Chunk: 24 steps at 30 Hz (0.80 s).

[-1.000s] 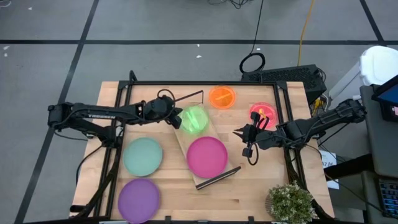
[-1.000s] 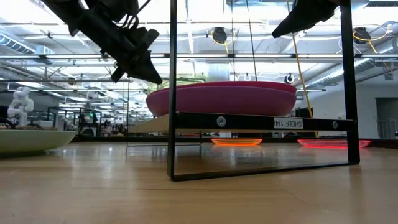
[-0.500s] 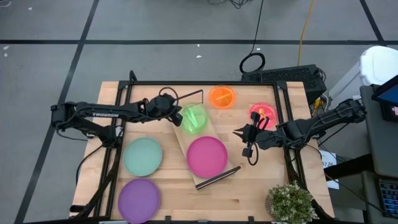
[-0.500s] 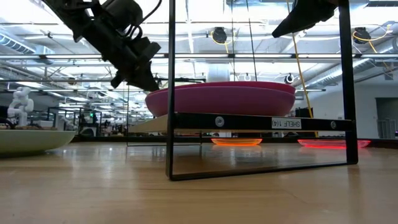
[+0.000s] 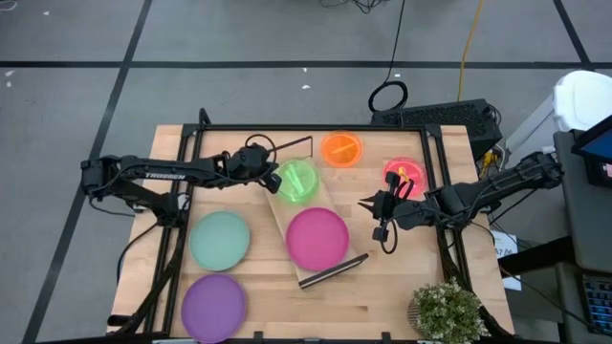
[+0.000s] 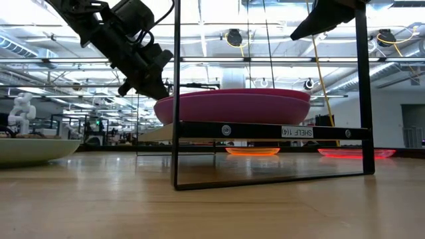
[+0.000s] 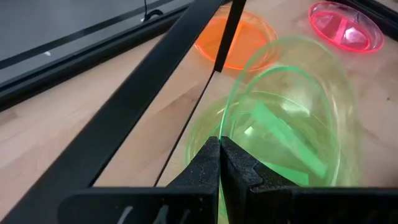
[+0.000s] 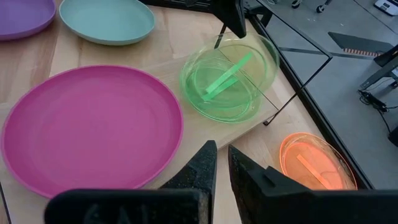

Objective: Place and stack plates onto a shelf
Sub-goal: Stack the yellow green plate on the yellow green plate on the shelf, then stack the light pink plate on the yellow green plate on the shelf

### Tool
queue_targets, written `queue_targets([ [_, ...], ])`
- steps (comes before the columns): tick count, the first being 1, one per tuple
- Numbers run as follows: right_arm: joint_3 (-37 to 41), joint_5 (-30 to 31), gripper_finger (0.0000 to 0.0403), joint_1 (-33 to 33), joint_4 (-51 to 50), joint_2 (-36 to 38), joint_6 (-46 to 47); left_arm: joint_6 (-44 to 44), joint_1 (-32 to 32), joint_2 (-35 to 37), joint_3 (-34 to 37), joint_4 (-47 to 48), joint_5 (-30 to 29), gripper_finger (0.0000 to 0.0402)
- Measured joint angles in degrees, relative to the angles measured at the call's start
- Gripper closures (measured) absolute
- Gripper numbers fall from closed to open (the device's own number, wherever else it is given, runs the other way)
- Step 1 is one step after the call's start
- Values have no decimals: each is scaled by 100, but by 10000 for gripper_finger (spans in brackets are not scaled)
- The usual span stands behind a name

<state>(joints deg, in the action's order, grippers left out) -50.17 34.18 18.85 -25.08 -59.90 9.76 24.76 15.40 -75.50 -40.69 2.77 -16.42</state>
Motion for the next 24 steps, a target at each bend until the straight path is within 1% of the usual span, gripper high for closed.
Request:
queue_targets([
  [5, 0, 1, 376, 0, 0, 1, 0, 47, -2, 0, 0, 1, 1, 392],
  [12, 0, 1, 376, 0, 0, 0, 0, 132, 3, 0, 0, 6, -20, 348],
  [18, 0, 1, 376, 0, 0, 0, 0, 31, 7, 0, 0, 8, -13, 344],
  [22, 0, 1, 376, 0, 0, 1, 0, -263, -69, 0, 0, 6, 140, 344],
  [24, 0, 1, 376, 0, 0, 0, 0, -485, -148, 15, 0, 6, 330, 344],
])
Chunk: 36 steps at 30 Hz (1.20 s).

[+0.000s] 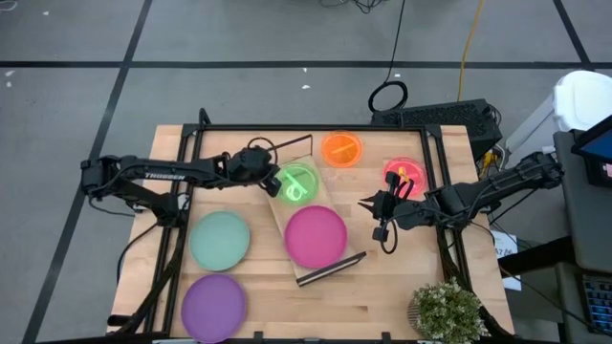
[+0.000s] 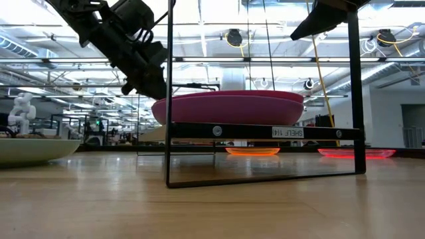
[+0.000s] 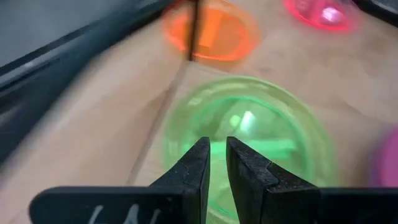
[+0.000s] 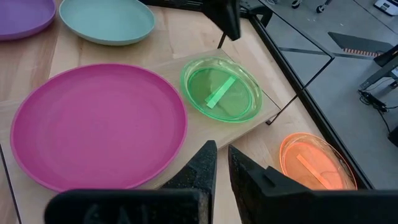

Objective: Place and stack plates onto a shelf
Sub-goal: Stack the light pink plate on the yellow green plate on the shelf

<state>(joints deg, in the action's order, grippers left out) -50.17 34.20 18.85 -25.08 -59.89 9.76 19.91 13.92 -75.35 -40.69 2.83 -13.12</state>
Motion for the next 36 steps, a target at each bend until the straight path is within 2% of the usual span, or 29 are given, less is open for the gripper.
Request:
queue_targets([
  [4, 0, 2, 376, 0, 0, 0, 9, -243, -208, 18, 0, 4, 431, 344],
  [10, 0, 28, 376, -59, -64, 0, 563, -399, -623, 216, 4, 123, 769, 344],
  [18, 6, 23, 376, -426, -386, -111, 1058, -744, -966, 864, 4, 217, 741, 344],
  [26, 7, -140, 376, -632, -436, -550, 1065, -826, -991, 1711, 2, 1142, 683, 344],
  [31, 7, -146, 376, -949, -1019, -811, 1612, -902, -1150, 2277, 2, 1518, 664, 344],
  [36, 7, -299, 375, -1450, -2072, -1017, 2532, -1095, -1373, 2533, 2, 1579, 662, 344],
])
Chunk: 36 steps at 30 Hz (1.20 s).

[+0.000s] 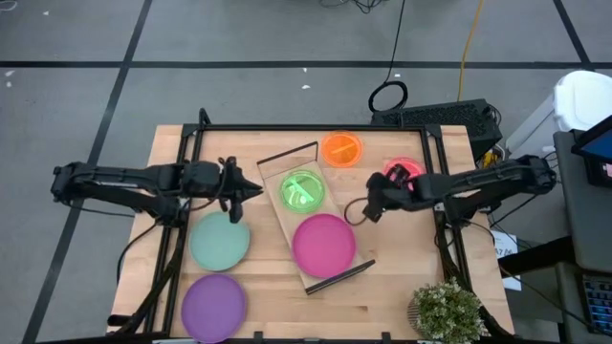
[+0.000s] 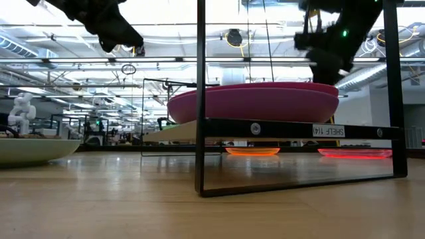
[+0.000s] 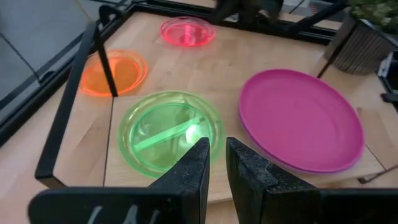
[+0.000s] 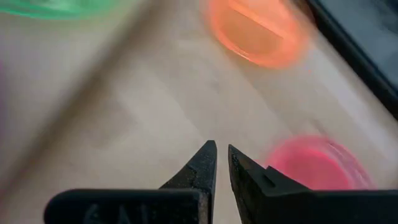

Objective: Place and stack plates onto a shelf
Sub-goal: Stack the light pink plate on the yellow green plate on the shelf

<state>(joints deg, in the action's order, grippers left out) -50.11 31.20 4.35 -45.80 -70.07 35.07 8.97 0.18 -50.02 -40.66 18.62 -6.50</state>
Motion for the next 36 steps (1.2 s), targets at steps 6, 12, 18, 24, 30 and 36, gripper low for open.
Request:
queue_targets([
  [6, 105, -69, 375, -591, -771, -326, 883, -101, -181, 17, 0, 16, -2, 344],
  [12, 599, -483, 375, -1100, -408, -596, 825, -18, -223, 17, 0, 101, -4, 344],
  [18, 966, -848, 371, -1393, -64, -623, 706, 77, -221, 15, 0, 97, -73, 344],
  [24, 1066, -589, 324, -1447, 172, -620, 344, 81, -221, 15, 0, 94, -168, 344],
  [30, 1351, -587, 270, -1575, 399, -620, 208, 105, -221, 15, 0, 88, -167, 344],
  [36, 1458, -730, 244, -1647, 419, -620, 109, 171, -221, 15, 0, 84, -168, 344],
])
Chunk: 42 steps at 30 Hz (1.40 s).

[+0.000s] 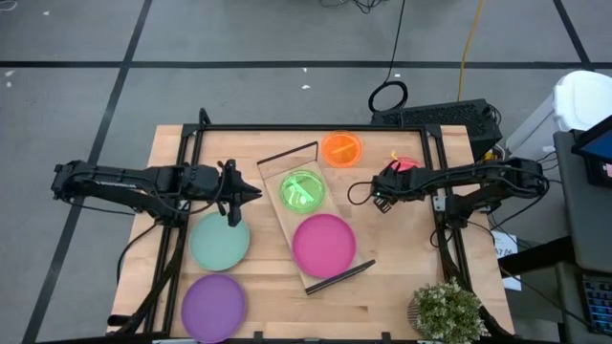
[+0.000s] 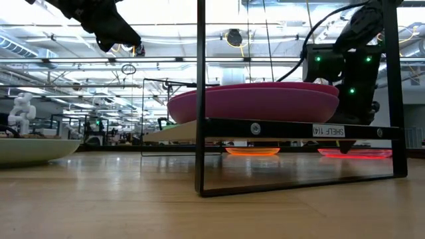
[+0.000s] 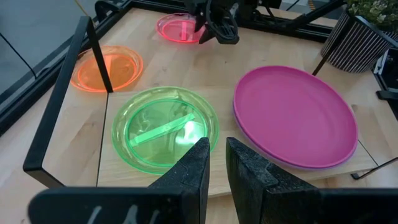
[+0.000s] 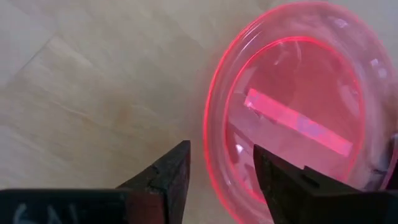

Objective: Place and stack plates onto a shelf
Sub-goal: Stack the light pink plate on the yellow green plate on the shelf

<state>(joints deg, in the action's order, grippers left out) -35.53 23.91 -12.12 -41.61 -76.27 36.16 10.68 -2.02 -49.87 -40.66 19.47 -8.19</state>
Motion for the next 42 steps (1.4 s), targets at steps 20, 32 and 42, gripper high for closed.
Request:
queue_targets([
  [20, 297, -173, 353, -101, 385, 4, -378, 8, 0, 0, 0, 2, 4, 344],
  [32, 313, -147, 401, -105, 349, -2, -592, 4, 0, 0, 0, 4, 7, 344],
  [42, 95, -147, 403, -30, 364, -2, -932, -39, 0, 0, 0, 4, 7, 344],
])
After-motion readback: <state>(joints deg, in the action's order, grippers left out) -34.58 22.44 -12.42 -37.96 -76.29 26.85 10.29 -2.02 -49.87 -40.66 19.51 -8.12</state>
